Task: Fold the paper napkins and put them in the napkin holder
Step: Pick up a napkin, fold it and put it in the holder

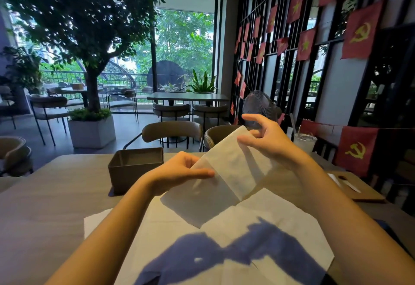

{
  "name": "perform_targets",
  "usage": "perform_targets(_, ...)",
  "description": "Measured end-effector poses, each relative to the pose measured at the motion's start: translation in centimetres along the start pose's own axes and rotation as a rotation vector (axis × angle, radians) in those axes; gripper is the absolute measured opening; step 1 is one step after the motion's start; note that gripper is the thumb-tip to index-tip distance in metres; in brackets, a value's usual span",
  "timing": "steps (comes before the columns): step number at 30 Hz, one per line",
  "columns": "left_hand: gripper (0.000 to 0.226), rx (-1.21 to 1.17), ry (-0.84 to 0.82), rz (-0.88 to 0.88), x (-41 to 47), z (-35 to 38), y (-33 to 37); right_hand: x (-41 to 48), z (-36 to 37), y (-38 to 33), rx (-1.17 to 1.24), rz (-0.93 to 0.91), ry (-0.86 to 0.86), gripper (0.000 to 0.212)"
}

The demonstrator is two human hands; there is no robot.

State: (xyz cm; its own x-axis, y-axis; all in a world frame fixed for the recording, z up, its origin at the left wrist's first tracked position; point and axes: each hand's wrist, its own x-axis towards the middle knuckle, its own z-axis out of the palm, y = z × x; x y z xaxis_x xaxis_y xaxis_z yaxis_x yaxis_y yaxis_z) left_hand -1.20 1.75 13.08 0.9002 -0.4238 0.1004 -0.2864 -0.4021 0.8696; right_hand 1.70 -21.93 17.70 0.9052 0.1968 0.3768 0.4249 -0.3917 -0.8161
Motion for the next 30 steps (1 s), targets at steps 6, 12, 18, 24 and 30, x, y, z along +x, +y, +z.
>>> perform_targets(6, 0.015, -0.191, 0.087, 0.020, -0.6, -0.2, 0.7, -0.5, 2.2, 4.4, -0.018, 0.349, 0.037, 0.055)
perform_targets(12, 0.019, -0.146, 0.178, 0.025, -0.3, -0.6, 1.2, -3.6, 4.1, 3.7, 0.180, 0.026, -0.040, 0.040)
perform_targets(18, 0.034, 0.002, 0.069, 0.062, 0.0, -0.8, 1.9, -4.2, 6.0, 2.0, -0.101, -0.176, -0.195, 0.058)
perform_targets(24, 0.033, -0.006, 0.161, 0.127, -0.4, -1.0, 1.8, -3.7, 7.3, 1.7, 0.043, -0.161, -0.157, 0.025)
perform_targets(30, 0.025, 0.107, 0.423, 0.123, 0.1, -1.2, 0.9, -2.9, 7.2, 1.1, 0.089, -0.087, -0.120, 0.017)
